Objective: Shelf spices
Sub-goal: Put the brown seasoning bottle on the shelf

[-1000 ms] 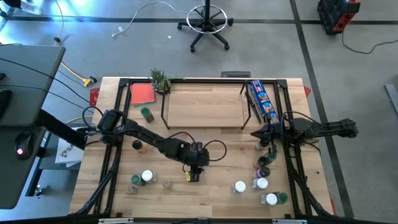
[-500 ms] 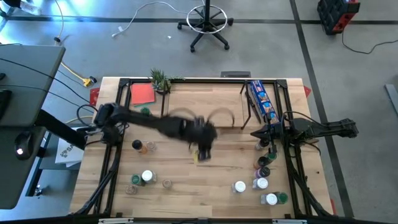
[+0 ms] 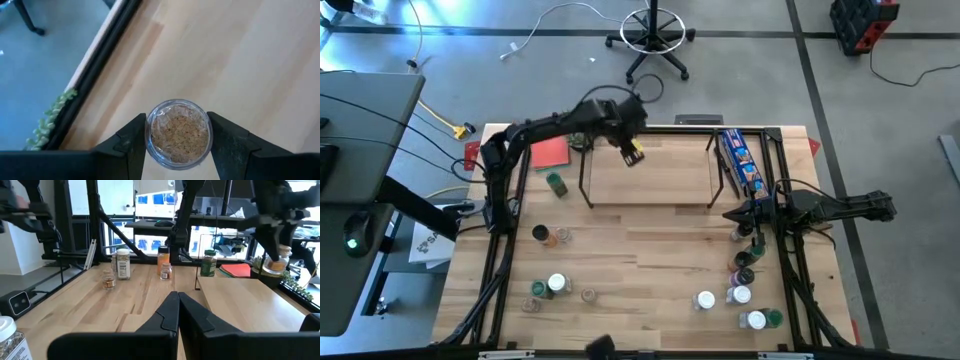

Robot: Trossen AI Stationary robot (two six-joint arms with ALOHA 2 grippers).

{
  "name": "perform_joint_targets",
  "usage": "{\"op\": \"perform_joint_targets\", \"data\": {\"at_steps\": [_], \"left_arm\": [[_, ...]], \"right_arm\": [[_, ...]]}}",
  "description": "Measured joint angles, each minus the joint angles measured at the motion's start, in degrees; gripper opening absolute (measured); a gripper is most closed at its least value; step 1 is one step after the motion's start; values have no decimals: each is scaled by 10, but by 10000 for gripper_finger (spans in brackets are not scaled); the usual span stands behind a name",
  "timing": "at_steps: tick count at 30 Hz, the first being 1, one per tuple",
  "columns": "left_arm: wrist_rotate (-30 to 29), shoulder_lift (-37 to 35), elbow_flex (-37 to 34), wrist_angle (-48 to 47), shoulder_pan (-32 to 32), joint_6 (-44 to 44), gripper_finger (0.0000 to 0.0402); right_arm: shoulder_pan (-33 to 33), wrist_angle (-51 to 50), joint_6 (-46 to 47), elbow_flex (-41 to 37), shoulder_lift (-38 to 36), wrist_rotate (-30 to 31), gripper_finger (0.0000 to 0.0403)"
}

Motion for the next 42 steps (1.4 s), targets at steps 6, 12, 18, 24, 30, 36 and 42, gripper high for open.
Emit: {"op": "perform_joint_targets", "data": {"at_steps": [6, 12, 18, 24, 30, 36, 42], "left_arm": [[21, 4, -35, -3, 27, 13, 166], [13, 3, -89, 44, 18, 2, 166], [6, 2, -143, 104, 13, -37, 170], [3, 2, -149, 119, 14, -43, 191], [0, 2, -150, 112, 15, -43, 195], [-20, 2, -150, 101, 15, -39, 214], [-40, 0, -150, 88, 17, -18, 222]], "right_arm": [[0, 0, 0, 0, 1, 0, 0], [0, 0, 0, 0, 1, 0, 0], [0, 0, 0, 0, 1, 0, 0], [0, 0, 0, 0, 1, 0, 0], [0, 0, 0, 0, 1, 0, 0], [0, 0, 0, 0, 1, 0, 0], [0, 0, 0, 0, 1, 0, 0]]}}
